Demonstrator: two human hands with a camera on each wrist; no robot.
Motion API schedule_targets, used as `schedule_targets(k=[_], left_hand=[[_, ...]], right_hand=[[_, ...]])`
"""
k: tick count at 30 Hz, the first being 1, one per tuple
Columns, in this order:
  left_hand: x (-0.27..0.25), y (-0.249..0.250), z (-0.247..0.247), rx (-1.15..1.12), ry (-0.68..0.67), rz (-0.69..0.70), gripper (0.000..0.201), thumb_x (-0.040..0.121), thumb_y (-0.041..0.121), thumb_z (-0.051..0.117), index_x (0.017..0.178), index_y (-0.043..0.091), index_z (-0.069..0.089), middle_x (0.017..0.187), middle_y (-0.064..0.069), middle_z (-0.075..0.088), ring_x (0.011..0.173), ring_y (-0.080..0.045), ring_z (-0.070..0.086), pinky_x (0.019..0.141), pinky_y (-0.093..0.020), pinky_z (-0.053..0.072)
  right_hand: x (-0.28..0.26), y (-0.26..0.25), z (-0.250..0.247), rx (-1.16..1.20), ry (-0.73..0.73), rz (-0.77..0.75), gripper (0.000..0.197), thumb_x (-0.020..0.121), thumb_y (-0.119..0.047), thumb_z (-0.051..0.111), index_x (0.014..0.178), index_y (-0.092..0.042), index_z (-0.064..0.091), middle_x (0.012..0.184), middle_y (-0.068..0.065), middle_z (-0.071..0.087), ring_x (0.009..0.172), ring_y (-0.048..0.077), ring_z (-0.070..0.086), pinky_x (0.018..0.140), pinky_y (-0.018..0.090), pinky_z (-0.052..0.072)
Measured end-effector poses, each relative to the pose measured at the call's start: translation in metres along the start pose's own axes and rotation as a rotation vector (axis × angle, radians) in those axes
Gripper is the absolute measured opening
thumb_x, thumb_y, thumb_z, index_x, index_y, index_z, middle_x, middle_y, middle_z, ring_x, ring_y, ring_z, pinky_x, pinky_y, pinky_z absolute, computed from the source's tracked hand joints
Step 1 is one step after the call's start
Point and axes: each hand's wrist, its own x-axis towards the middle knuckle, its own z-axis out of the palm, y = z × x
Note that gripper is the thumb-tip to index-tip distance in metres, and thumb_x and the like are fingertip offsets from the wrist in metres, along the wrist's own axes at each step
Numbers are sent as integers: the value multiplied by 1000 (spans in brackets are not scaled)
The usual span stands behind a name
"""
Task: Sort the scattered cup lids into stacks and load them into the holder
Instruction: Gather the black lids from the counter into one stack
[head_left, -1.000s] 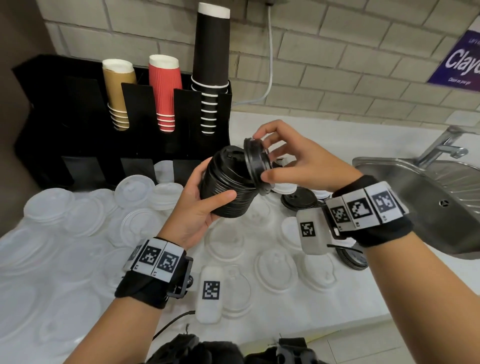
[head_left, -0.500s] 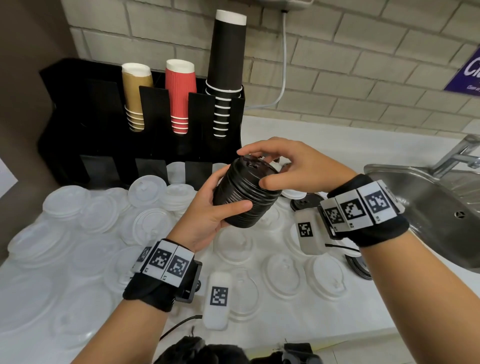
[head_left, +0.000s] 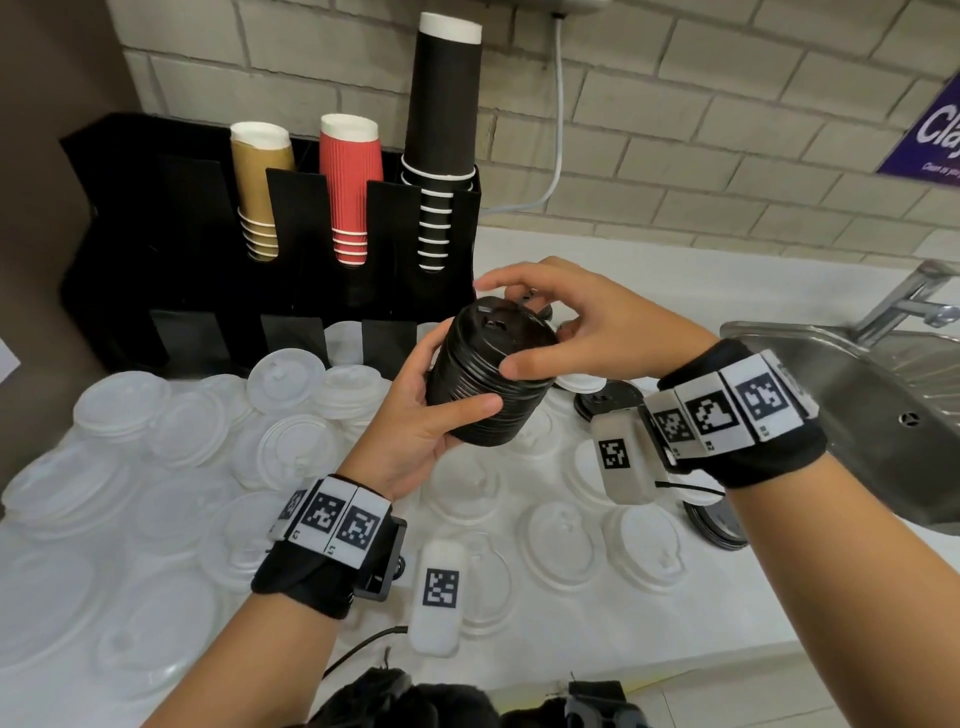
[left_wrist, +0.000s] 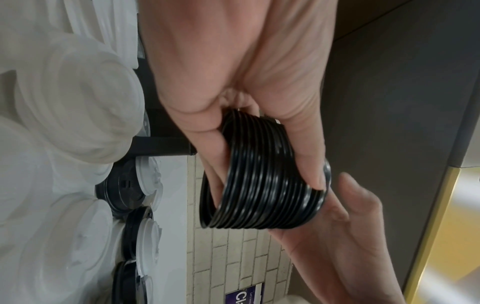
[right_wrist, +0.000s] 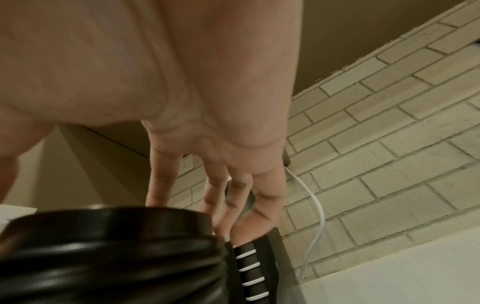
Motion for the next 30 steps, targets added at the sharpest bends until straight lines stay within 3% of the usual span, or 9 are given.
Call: schedule_targets(k=[2,4,8,10,12,15,19,24,30], left_hand=[[1,0,0,-10,14,15,72,71,-1,70,130,34,49,118,5,69,110,-13,66,77,-25,55],[2,0,-1,-17,43,32,76,70,-2,74,132,33,48,120,6,68,112,-13,65,78,-26,56],[4,2,-3,-17,54,52,80,68,6,74,138,31,43,124,4,66,117,-17,62,83,-29,56],[3,3,-4,-8,65,60,81,67,8,75,138,31,43,125,4,65,118,-17,62,83,-30,55],[4,0,-5,5,62,61,79,70,6,73,139,30,43,124,4,66,118,-17,62,83,-30,56],[4,-4,-5,17,66,53,78,73,2,65,142,26,39,123,5,66,119,-17,61,83,-31,56],[6,-7,-3,18,61,48,78,72,2,64,142,26,40,125,4,65,119,-17,61,84,-31,57],[9,-10,-1,16,43,45,74,73,1,63,139,29,43,125,4,65,118,-16,62,82,-29,57],[10,-10,3,20,30,45,68,72,1,63,132,31,47,119,8,68,114,-13,64,81,-27,57]], right_hand=[[-7,4,-8,14,80,55,54,76,-42,74,125,-42,52,118,-6,50,106,5,53,77,10,40],[-19,17,-19,-22,135,151,43,80,-43,70,120,-38,56,113,-6,56,103,7,57,78,12,44],[-42,64,-29,-341,-118,567,37,82,-47,67,113,-30,56,110,-6,59,101,17,59,83,26,43],[-54,88,-27,-478,-206,710,48,79,-46,71,117,-24,52,113,-1,58,99,19,55,80,28,41],[-70,109,-26,-557,-241,839,67,71,-44,79,122,-16,46,105,1,55,91,21,53,73,30,42],[-95,131,-23,-550,-282,991,92,56,-42,88,125,-15,34,101,2,56,89,25,56,74,37,49],[-115,142,-9,-492,-260,1058,109,47,-38,92,128,-17,24,105,6,60,88,29,60,77,42,53],[-125,154,14,-502,-148,1006,125,52,-35,90,144,-17,8,107,12,62,99,32,61,82,42,52],[-131,156,7,-698,-215,1051,119,50,-31,90,142,-25,16,117,10,50,109,35,55,79,46,51]])
